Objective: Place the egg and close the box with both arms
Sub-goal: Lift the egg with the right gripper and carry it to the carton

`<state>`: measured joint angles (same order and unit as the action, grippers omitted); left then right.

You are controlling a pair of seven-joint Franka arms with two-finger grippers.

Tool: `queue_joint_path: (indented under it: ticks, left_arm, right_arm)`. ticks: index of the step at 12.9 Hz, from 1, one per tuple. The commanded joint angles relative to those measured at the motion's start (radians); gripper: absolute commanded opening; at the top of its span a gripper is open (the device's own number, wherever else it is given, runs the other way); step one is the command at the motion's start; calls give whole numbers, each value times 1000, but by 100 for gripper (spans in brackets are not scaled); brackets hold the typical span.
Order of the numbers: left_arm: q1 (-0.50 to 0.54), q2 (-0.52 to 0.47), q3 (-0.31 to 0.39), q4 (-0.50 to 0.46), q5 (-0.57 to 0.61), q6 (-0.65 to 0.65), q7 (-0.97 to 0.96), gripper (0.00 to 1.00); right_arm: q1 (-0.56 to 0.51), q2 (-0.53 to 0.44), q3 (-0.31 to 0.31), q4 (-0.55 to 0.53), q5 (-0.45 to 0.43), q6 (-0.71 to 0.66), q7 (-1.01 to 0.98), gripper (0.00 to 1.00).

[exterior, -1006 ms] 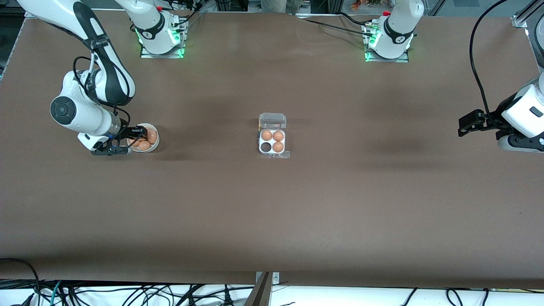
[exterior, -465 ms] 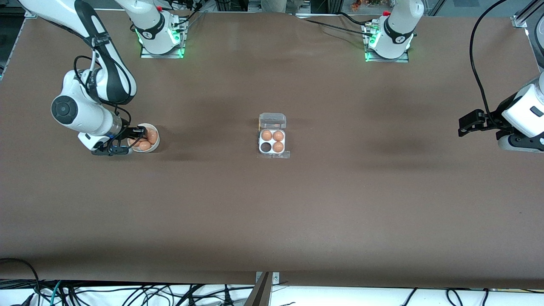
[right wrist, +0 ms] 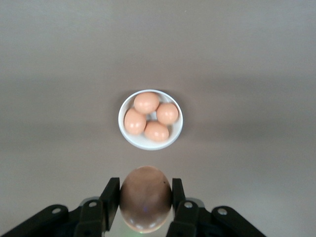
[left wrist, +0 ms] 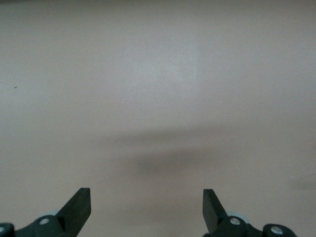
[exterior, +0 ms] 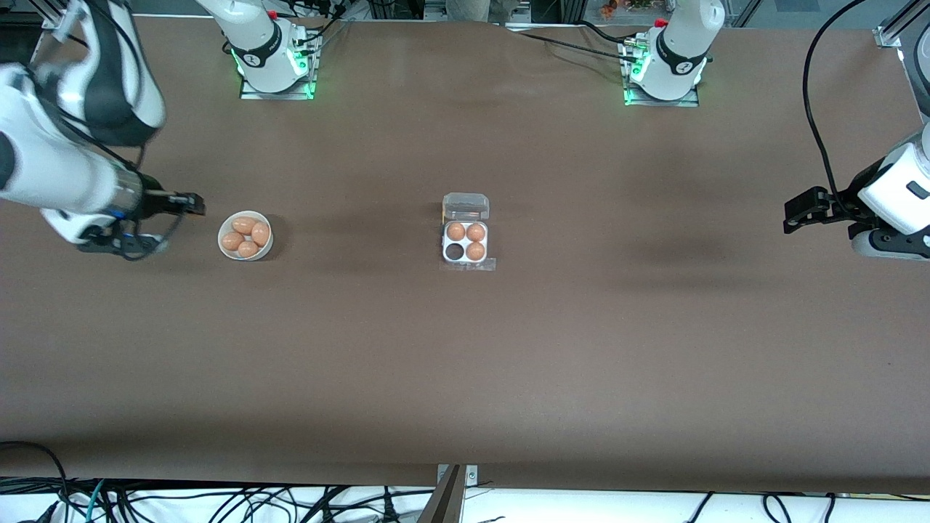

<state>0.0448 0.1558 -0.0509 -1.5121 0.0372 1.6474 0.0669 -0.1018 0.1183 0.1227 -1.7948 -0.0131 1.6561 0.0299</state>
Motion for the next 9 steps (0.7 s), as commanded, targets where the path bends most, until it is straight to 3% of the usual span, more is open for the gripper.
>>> queue_joint_path:
  ticks: [1,3,6,9]
  left_arm:
    - [1,13,-1,35,-10,-17,7,100]
    - [1,13,-1,33,-10,-17,7,100]
    - [1,14,-1,30,-10,-17,7,100]
    - [1,14,-1,29,-10,-17,8,100]
  right_arm:
    - [-3,24,-1,262,-10,-218,7,0]
    - [-7,31,-1,392,-8,-333,7,0]
    - [13,29,18,413,8,-351,91,0]
    - [77,73,133,426,39,-326,324,0]
